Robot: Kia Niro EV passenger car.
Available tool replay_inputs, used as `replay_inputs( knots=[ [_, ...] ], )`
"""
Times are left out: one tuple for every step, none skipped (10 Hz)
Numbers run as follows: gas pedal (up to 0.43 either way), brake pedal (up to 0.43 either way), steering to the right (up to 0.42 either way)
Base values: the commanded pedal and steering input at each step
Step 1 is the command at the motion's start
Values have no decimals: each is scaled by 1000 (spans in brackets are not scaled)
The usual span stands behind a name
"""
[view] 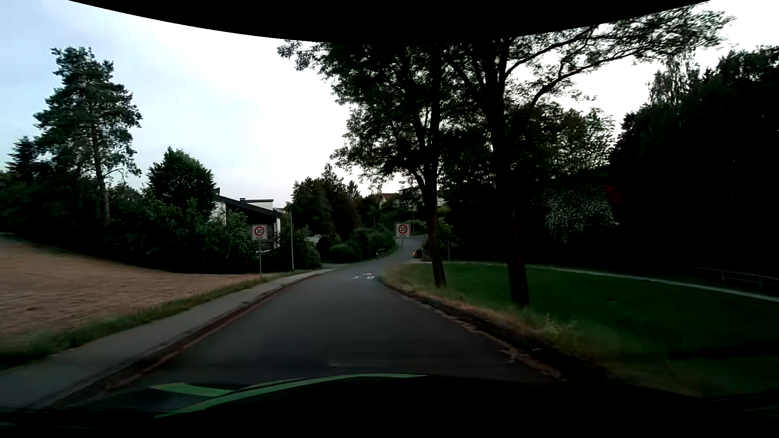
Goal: Follow the waypoints while adhering to traffic rules and regulations
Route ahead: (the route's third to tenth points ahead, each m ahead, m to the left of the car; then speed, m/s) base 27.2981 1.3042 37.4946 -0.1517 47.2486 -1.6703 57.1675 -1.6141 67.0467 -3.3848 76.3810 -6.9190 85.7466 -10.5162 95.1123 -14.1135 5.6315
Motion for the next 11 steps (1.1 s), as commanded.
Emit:
replay_inputs(
  knots=[
    [0, 0, -91],
    [0, 0, -91],
    [0, 0, -90],
    [0, 0, -88],
    [0, 0, -80],
    [0, 0, -73],
    [0, 0, -67],
    [20, 0, -63],
    [39, 0, -61],
    [47, 0, -55],
    [47, 0, -50]
  ],
)
